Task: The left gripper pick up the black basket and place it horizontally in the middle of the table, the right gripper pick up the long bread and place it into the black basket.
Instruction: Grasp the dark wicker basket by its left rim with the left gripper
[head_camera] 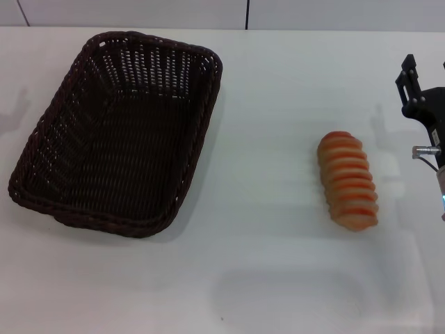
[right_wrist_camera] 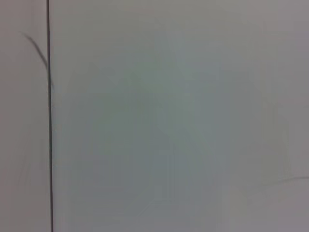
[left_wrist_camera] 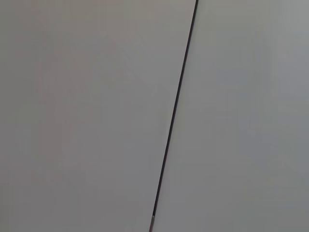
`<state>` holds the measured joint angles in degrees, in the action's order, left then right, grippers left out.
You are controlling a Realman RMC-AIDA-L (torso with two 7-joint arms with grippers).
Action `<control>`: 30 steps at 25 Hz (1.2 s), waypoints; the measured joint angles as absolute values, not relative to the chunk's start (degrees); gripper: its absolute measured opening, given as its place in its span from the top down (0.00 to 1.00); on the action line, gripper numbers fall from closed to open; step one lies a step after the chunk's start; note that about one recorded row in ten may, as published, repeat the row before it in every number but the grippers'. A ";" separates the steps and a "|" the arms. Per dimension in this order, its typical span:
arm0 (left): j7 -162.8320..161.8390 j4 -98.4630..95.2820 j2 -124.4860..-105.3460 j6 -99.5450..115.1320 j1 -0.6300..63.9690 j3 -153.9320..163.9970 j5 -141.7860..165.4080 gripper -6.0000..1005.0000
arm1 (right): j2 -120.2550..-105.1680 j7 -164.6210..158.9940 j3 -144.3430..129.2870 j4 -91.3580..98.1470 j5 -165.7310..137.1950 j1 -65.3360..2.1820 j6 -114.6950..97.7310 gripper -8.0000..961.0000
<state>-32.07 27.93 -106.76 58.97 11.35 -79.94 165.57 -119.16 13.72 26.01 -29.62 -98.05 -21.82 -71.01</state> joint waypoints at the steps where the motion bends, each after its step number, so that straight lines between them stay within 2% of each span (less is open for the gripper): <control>1: -32.07 27.93 -106.76 58.97 11.35 -79.94 165.57 0.19 | -119.17 13.72 25.97 -29.59 -98.06 -21.82 -70.97 0.32; 23: -32.65 31.74 -106.67 58.18 10.16 -78.32 165.59 0.19 | -119.27 13.71 25.66 -29.80 -98.09 -21.71 -70.92 0.32; 27: -34.41 34.80 -105.84 55.36 9.60 -77.49 165.60 0.19 | -119.27 13.71 25.71 -29.80 -98.09 -21.70 -70.93 0.32; 28: -37.21 41.11 -103.43 47.84 8.52 -75.64 165.60 0.19 | -119.27 13.71 25.72 -29.80 -98.09 -21.70 -70.93 0.32; 30: -39.04 46.03 -101.03 41.60 7.99 -74.08 165.56 0.19 | -119.27 13.71 25.72 -29.80 -98.09 -21.72 -70.93 0.32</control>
